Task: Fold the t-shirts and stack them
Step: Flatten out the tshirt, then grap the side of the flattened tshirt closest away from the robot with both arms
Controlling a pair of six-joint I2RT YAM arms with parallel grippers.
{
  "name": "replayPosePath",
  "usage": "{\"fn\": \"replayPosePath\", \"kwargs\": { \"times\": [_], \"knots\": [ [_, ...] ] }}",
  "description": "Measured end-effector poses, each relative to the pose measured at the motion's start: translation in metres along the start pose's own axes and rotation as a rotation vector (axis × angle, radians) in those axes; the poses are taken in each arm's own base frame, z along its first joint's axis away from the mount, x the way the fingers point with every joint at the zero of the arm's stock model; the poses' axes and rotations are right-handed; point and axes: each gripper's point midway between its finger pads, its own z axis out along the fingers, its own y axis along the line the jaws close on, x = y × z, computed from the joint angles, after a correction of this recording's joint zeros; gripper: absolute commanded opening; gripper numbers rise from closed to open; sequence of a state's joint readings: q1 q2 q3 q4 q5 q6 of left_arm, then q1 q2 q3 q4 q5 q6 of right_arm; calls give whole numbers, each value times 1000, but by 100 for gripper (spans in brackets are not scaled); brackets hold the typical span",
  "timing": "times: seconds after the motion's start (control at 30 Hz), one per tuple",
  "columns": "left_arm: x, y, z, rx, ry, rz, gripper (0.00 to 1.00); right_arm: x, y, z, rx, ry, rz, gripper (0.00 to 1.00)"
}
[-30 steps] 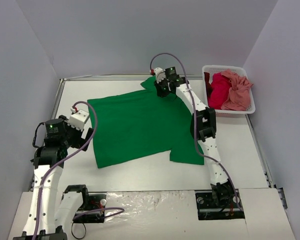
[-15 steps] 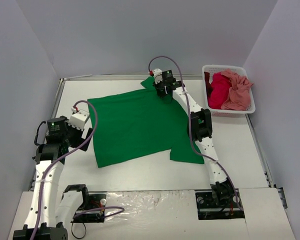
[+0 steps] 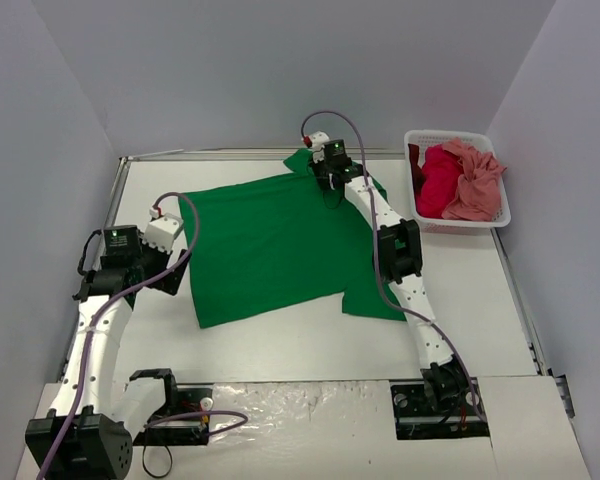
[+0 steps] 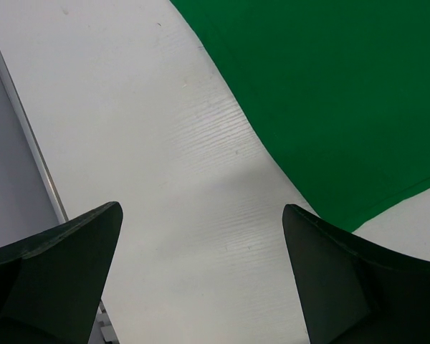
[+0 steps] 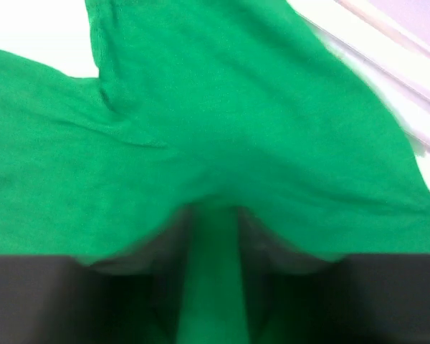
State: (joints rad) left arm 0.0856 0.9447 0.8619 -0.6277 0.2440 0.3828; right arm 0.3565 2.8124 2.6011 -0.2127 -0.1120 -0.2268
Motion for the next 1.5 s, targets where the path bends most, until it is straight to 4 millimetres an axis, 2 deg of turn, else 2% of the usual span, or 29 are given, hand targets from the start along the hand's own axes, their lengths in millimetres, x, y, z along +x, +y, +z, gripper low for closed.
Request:
{"fn": "replayPosePath", "kwargs": {
  "times": [0.07,0.13,0.17,0.23,0.27,0.33,0.4,0.5,0.53,0.57,0.6,0.63,0.7,0.77,0.8,0.87,0.97,1.07,1.3,1.37,1.5],
  "knots": [
    [-4,2,1,-3,-2,0,94,-2,-1,-2,-7,-6,-2,40],
    [-11,5,-1,-10,-18,4,94,0,1,-12,-26,16,-3,56],
    [-17,8,-3,-16,-33,9,94,2,0,-19,-34,29,3,64],
    [-28,12,-8,-29,-64,25,94,0,0,-40,-51,50,4,65],
    [-32,14,-10,-35,-78,36,94,-4,0,-55,-58,59,5,69],
    [-41,13,-12,-28,-101,74,94,-22,-3,-91,-58,41,7,75],
    [-45,6,-13,-1,-112,124,95,-45,-11,-136,-52,-2,9,82],
    [-46,-23,-10,85,-95,269,100,-76,-17,-217,-72,-95,-9,85],
    [-45,-35,-8,109,-82,339,100,-79,-18,-232,-78,-109,-13,87],
    [-43,-46,-6,130,-72,394,96,-83,-27,-265,-83,-139,-18,87],
    [-39,-58,-2,152,-60,454,94,-81,-36,-287,-88,-148,-18,88],
    [-33,-68,2,170,-47,511,94,-75,-47,-306,-81,-147,-14,88],
    [-11,-85,11,201,7,617,94,-53,-69,-329,-67,-116,7,89],
    [12,-93,18,221,63,685,94,-12,-86,-341,-54,-41,55,91],
    [20,-94,20,226,84,709,94,11,-89,-344,-57,8,80,91],
    [32,-95,23,227,115,751,93,51,-80,-344,-89,104,124,92],
    [44,-96,28,230,154,807,93,82,-61,-345,-145,187,159,93],
    [59,-98,35,254,201,841,92,86,-59,-354,-150,185,169,94],
    [90,-115,41,330,263,910,88,77,-103,-392,-28,88,227,94],
    [95,-120,44,349,281,920,87,78,-109,-396,-12,81,242,95],
    [99,-127,49,373,299,898,86,78,-109,-397,-19,77,256,95]
  ]
}}
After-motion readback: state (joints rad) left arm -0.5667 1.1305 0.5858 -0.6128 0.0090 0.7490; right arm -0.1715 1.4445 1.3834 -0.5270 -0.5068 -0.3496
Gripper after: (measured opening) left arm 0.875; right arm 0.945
